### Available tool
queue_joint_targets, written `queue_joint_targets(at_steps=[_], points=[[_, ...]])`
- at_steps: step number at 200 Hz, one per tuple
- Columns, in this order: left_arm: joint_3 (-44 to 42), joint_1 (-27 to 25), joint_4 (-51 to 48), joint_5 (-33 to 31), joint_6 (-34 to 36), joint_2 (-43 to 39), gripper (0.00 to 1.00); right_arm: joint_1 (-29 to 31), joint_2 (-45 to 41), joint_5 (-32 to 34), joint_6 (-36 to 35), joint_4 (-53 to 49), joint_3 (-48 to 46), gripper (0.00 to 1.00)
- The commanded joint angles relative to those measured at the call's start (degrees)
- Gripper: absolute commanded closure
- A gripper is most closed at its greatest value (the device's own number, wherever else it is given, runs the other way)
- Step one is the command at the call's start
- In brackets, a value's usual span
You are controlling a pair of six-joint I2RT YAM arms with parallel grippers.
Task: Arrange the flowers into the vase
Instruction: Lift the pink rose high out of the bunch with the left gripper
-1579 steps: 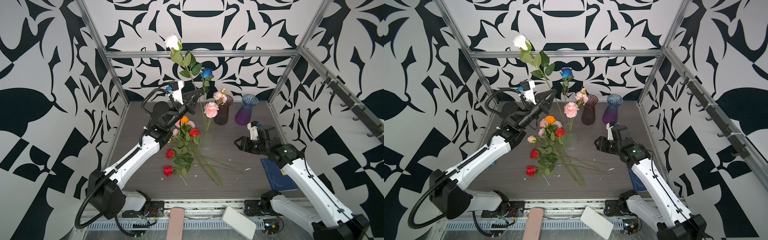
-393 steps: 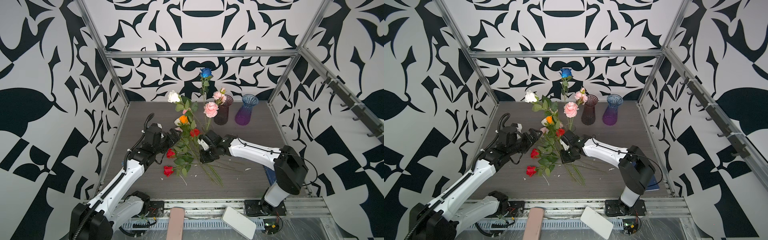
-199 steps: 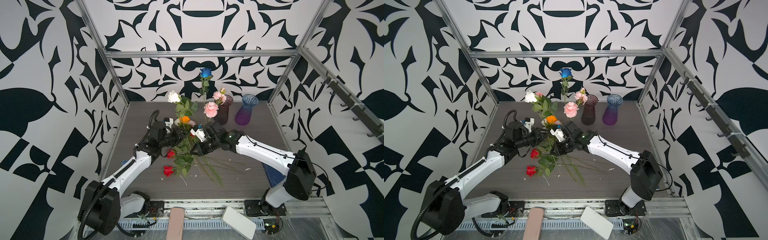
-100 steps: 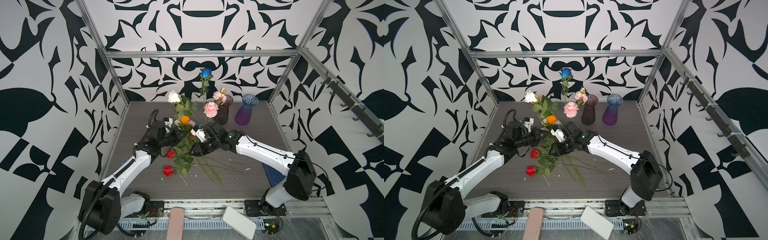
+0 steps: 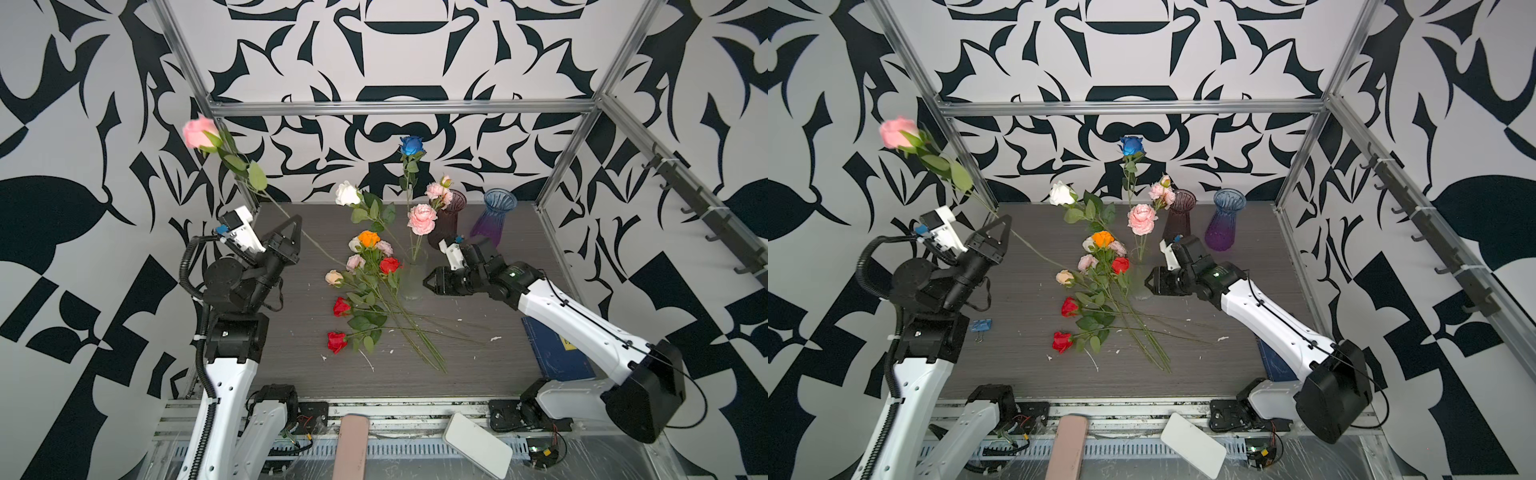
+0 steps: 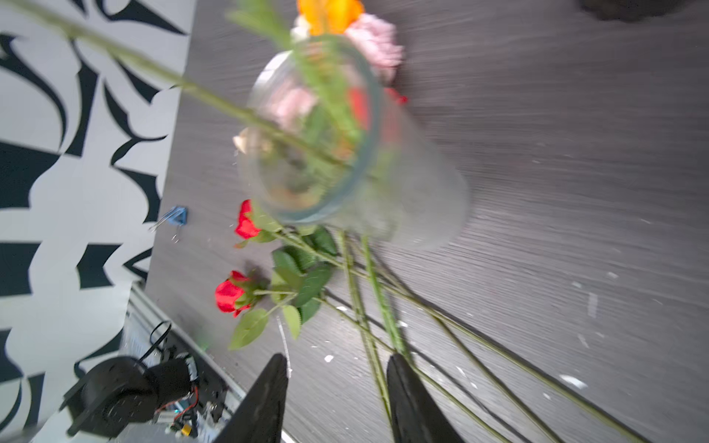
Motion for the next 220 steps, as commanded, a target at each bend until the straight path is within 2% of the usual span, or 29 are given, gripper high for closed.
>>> queue_joint_targets(at_steps=[1,16,27,43,62,74,90,152,184,220], points=[[6.0,-0.1,12.0,11.6,2.2,5.3,1.0,-1.8,-2.5,0.8,1.5,-0.1,-1.0,0.54],[9.0,-2.2,19.2,17.6,-1.4,10.0,1.0,-2.7,-3.1,0.3,1.5,-0.2,-1.3,0.54],[10.7,-5.6,22.0,19.0,-0.3,12.4,1.0,-3.0,-3.5,0.2,1.5,-0.3,-1.7,0.54],[13.3,-13.0,20.3,18.3,9.9,13.8,1.0,-3.1,-4.0,0.1,1.8,-0.2,-2.1,0.55],[17.5,-21.6,10.6,15.5,23.8,15.5,1.0,-3.2,-4.6,0.0,2.1,-0.1,-2.7,0.55],[19.7,-24.9,6.9,14.8,28.3,17.4,1.0,-3.2,-5.1,-0.1,2.2,-0.1,-2.9,0.56],[20.2,-28.1,8.0,12.1,30.4,19.5,1.0,-3.3,-5.9,0.0,2.2,-0.4,-3.2,0.56],[19.6,-34.3,14.6,7.9,35.0,26.4,1.0,-3.6,-8.5,0.3,2.5,-1.1,-5.0,0.56],[17.8,-34.4,19.7,5.1,35.6,28.2,1.0,-3.7,-9.2,0.2,2.4,-1.6,-4.8,0.56],[18.3,-34.5,19.7,4.2,37.2,32.2,1.0,-4.1,-8.9,-0.9,1.6,-2.4,-4.0,0.56]])
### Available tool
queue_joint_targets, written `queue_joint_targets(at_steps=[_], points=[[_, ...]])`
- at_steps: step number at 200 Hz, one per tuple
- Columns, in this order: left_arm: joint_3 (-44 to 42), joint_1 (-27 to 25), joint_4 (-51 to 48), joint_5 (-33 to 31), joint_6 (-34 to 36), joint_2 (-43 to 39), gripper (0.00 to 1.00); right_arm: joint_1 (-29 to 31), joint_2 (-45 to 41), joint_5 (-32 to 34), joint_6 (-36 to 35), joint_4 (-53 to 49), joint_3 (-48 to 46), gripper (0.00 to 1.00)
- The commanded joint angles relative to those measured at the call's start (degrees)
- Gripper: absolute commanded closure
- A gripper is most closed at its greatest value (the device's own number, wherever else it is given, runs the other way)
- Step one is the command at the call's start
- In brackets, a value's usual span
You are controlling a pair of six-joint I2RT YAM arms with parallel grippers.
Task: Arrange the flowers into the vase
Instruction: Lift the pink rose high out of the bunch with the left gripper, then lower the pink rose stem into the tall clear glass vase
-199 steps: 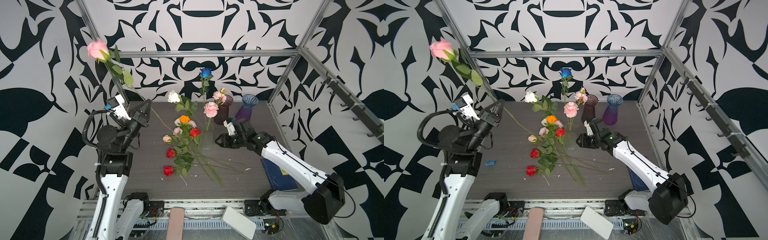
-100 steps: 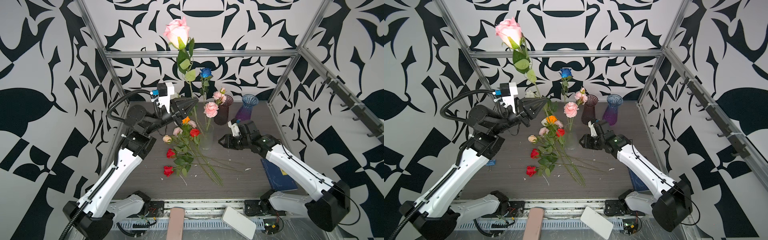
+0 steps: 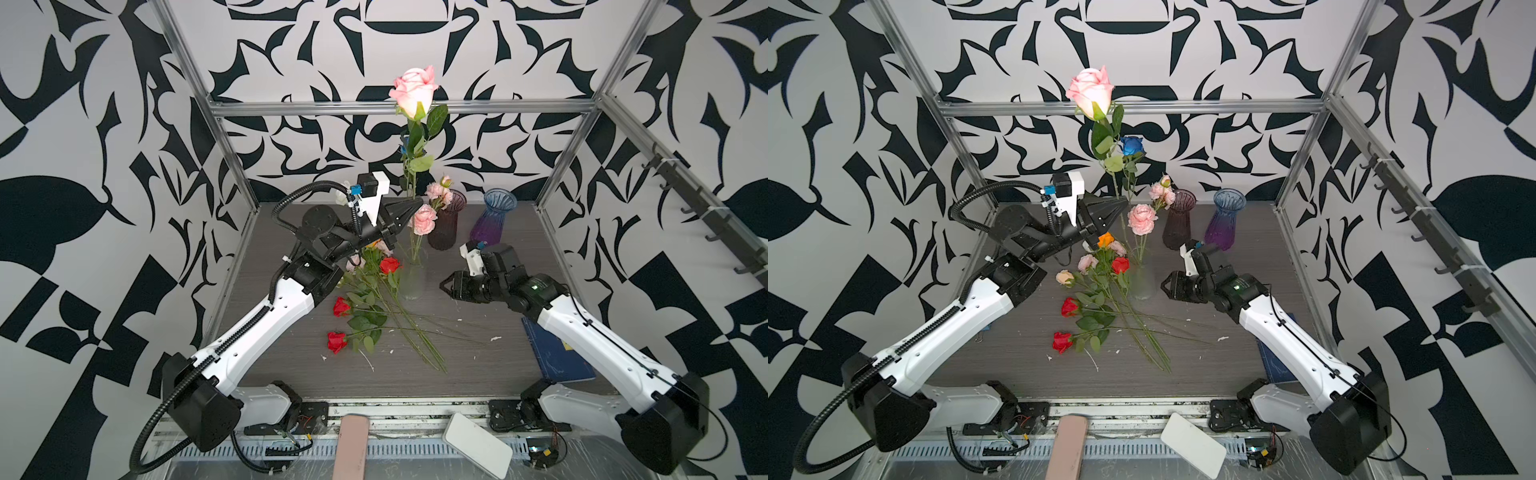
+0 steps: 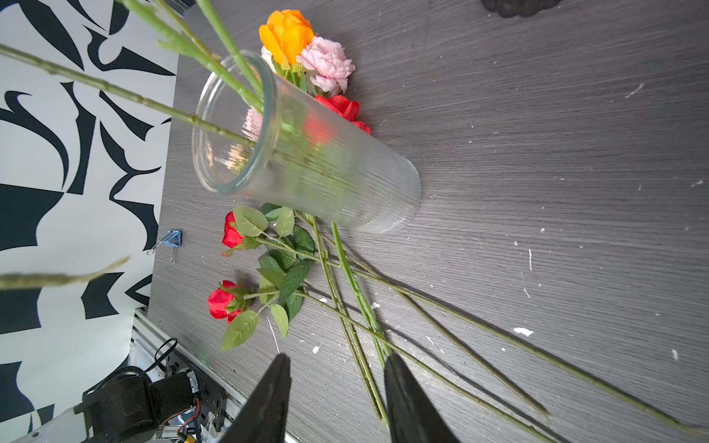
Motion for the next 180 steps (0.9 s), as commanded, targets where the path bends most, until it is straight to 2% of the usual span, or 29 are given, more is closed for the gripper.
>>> queue_joint_targets(at_steps=[1,79,180], points=[[0.1,-0.1,3.1,-1.7,2.3,1.6,1.0,-0.3,-0.9,-0.7,-0.6,-1.0,1.1,0.56],[-3.0,-0.1,5.0,-4.7,4.7,3.2,1.0,-1.0,-1.6,-0.9,-2.0,-2.7,1.4,0.56],[-1.7,0.0,5.9,-5.7,6.0,6.8,1.0,-2.4,-1.9,-1.3,-3.5,-4.7,2.2,0.56]])
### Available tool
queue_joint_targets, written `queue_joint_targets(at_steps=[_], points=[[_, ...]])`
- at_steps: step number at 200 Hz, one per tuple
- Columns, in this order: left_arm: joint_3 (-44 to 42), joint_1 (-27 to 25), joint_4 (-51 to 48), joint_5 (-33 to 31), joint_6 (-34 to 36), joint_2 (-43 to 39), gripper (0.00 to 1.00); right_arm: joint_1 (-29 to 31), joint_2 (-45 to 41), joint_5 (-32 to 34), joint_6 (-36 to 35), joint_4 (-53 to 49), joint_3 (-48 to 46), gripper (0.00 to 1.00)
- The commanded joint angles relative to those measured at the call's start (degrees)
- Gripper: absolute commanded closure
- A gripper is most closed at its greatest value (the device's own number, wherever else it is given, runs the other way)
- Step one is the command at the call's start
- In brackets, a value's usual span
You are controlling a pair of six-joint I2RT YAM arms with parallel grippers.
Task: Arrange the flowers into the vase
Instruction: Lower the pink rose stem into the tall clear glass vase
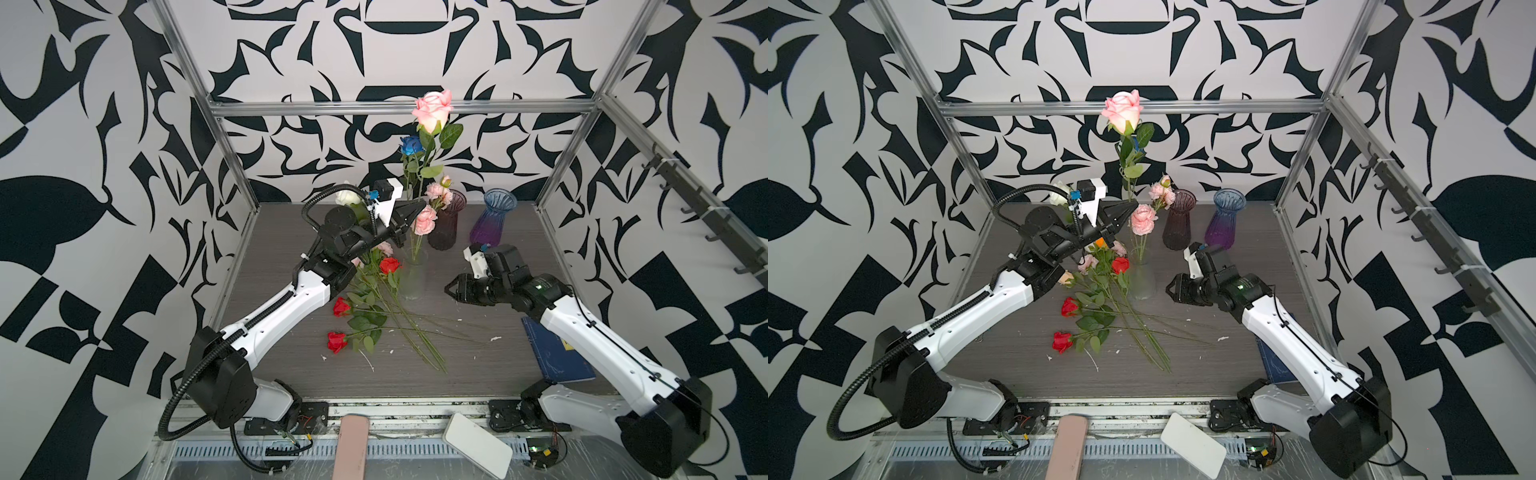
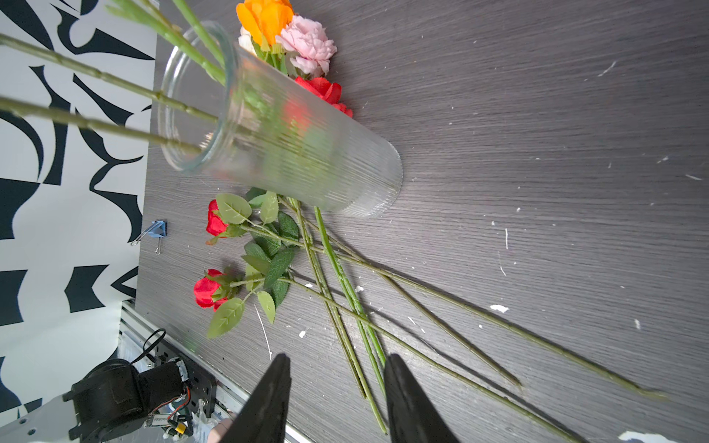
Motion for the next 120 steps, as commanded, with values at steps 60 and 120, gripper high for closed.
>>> queue_joint_targets(at_steps=[60,120], points=[[-3.4,-0.1,5.1,-4.7,-1.4,1.4,1.0,-1.4,-1.4,-1.2,-1.8,-1.1,2.1,0.56],[-4.4,0.0,3.5,-6.6,-4.9,2.6,1.0,-2.2,-1.8,-1.5,-2.0,-1.9,1.7,0.56]])
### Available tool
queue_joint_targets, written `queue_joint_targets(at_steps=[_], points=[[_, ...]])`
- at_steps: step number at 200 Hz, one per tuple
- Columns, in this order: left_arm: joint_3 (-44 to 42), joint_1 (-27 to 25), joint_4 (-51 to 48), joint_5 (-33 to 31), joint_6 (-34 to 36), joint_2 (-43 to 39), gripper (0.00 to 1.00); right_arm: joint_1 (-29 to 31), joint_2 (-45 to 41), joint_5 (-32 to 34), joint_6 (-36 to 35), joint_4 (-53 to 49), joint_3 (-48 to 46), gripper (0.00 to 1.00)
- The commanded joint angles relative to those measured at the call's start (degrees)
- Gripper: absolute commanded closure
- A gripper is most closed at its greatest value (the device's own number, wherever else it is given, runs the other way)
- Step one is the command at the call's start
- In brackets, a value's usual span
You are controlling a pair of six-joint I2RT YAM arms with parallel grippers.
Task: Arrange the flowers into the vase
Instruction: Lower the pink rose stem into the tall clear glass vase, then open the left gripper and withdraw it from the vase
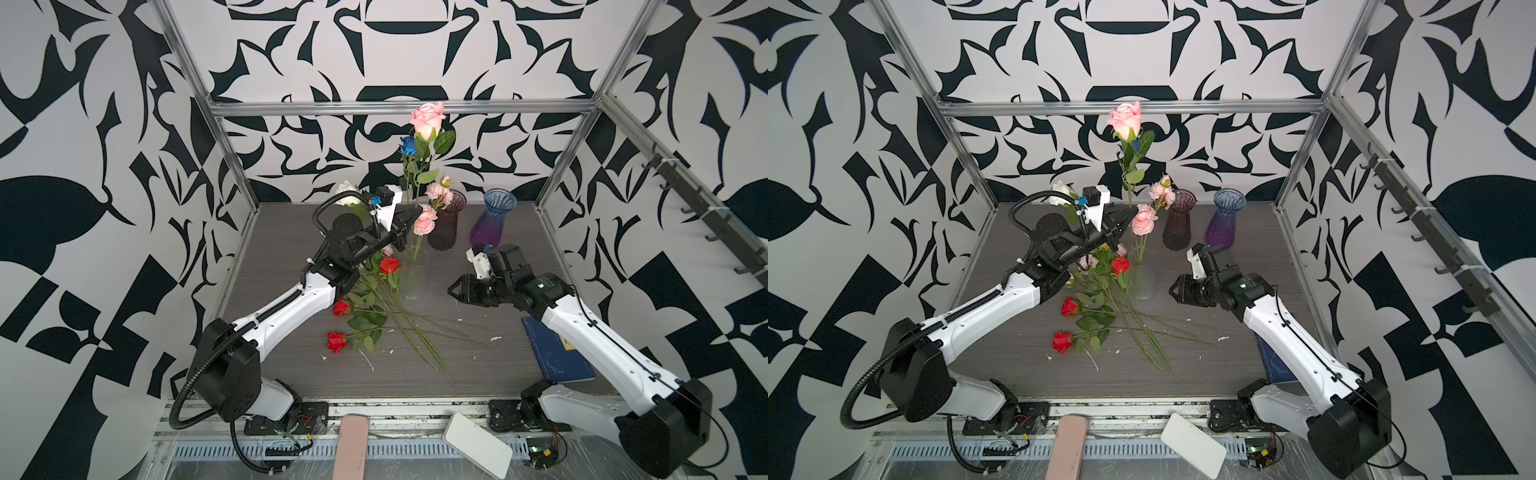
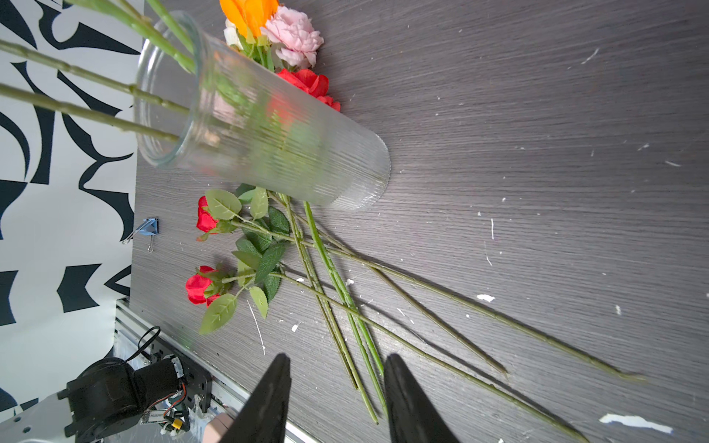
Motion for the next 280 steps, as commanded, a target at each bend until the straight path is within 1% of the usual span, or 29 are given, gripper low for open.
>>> queue_joint_targets(at_steps=[1,9,25,35,43,59,73,82,111,161,182,214,247,266,280], points=[[-0.2,0.0,0.8,-1.6,-2.2,0.3,1.0,-0.4,-1.8,-0.6,-1.1,0.0,1.7,0.56],[-0.1,-0.1,0.7,-1.9,-2.5,0.2,1.0,-0.4,-1.8,-0.6,-1.1,0.0,1.7,0.56],[-0.2,0.0,0.3,-3.6,-3.4,0.0,0.95,-0.5,-1.9,-0.7,-1.0,0.0,1.7,0.56],[-0.3,0.0,-0.3,-4.9,-3.9,-0.4,0.9,-0.5,-1.9,-0.7,-1.0,0.0,1.8,0.56],[-0.4,0.0,-0.7,-6.0,-4.3,-0.8,0.82,-0.7,-2.0,-0.7,-1.0,-0.1,1.8,0.56],[-1.1,-0.1,-0.7,-8.3,-5.3,-1.6,0.59,-0.7,-2.0,-0.8,-1.0,-0.1,1.8,0.56],[-1.5,0.0,-1.1,-9.9,-6.0,-2.2,0.43,-0.7,-2.1,-0.9,-1.0,-0.1,1.7,0.56],[-1.5,0.0,-1.6,-10.7,-6.4,-2.7,0.36,-0.8,-2.2,-1.0,-0.9,-0.1,1.6,0.56],[-1.1,0.0,-4.9,-12.0,-7.0,-4.0,0.35,-0.8,-2.6,-1.1,-0.4,-0.1,1.2,0.56],[-1.2,0.0,-6.1,-12.8,-7.3,-6.2,0.35,-0.8,-2.9,-1.6,0.5,0.7,0.8,0.56],[0.6,0.0,-8.1,-13.4,-7.5,-6.7,0.33,-0.8,-3.0,-1.7,0.9,0.9,0.7,0.56],[11.6,0.3,-20.0,-13.7,-7.7,-4.6,0.31,-0.7,-3.6,-1.9,1.7,1.3,0.1,0.56],[24.8,1.1,-34.0,-17.9,-9.2,-1.4,0.29,-0.8,-3.9,-2.3,2.6,1.9,-0.2,0.57],[31.5,2.2,-42.1,-19.7,-12.1,0.3,0.26,-0.8,-4.3,-2.2,2.8,1.9,-0.5,0.57],[35.6,3.5,-46.9,-18.2,-15.1,1.4,0.24,-0.7,-4.7,-2.1,2.9,1.9,-0.6,0.57]])
